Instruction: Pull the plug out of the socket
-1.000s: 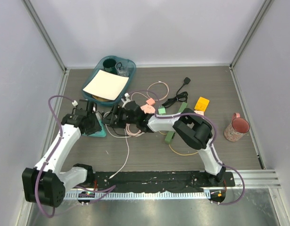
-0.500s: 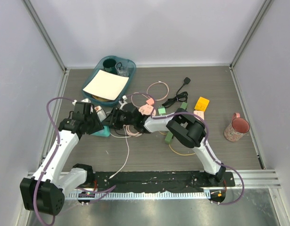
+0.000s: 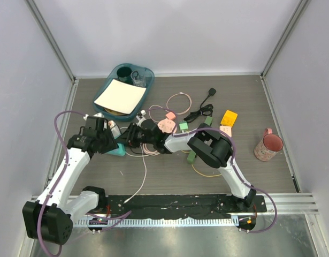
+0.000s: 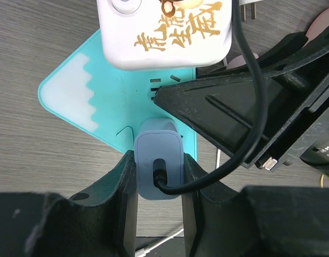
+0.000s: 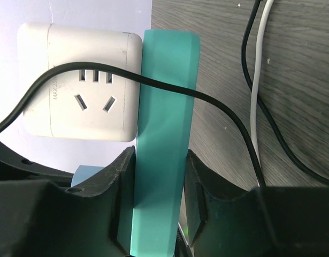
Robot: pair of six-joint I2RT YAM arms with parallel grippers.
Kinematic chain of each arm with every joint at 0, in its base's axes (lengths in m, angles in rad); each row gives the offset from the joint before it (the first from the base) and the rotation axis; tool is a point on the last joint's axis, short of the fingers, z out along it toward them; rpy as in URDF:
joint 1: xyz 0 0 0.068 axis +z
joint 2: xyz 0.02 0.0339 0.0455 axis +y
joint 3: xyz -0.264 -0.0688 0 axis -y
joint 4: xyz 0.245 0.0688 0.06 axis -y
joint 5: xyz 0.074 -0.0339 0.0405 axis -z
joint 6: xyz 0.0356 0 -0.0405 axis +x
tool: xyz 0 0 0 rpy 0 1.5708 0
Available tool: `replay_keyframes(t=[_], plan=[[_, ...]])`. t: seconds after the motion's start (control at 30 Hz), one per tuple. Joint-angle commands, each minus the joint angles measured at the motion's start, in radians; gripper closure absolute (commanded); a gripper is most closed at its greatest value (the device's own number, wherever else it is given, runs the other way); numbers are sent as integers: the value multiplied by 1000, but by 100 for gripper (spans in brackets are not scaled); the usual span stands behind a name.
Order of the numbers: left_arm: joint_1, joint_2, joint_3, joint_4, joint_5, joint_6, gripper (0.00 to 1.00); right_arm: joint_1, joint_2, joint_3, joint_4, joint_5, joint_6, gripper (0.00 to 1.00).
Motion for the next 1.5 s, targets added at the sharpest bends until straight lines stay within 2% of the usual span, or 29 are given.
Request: replay_keyframes(t=[0.0,0.3,0.43,0.57,0.63,0.73,0.77,0.97,1.17,1.23,1.3,1.47], plan=[[2,4,104,12,-113,26,100,-1,0,-24,2,12,-75,99],[6,12,146,6,-156,72,100,2,-15,-50,-36,49,-187,99],[11,67,172,2,-84,95,100,11,-44,-56,-72,66,-259,99],[11,81,150,14,-130,100,100,34,-77,8,-284,150,-382,99],[11,82,124,0,-184,87,100,34,-84,16,-300,157,-378,99],[11,79,116,-25,-238,49,100,21,-63,-19,-189,73,-271,99],[11,55,118,-28,-244,38,100,9,-54,-28,-103,48,-229,99],[14,-65,44,81,-126,-26,100,-4,12,-79,190,-59,-19,99],[15,-57,29,51,-156,-31,100,-10,5,-108,227,-66,3,99],[14,-75,38,57,-166,-26,100,-10,2,-91,177,-60,-46,99],[14,-72,69,48,-185,-6,100,-7,-18,-79,41,-8,-138,99],[14,-33,115,20,-186,64,100,-2,-40,-67,-93,48,-216,99]])
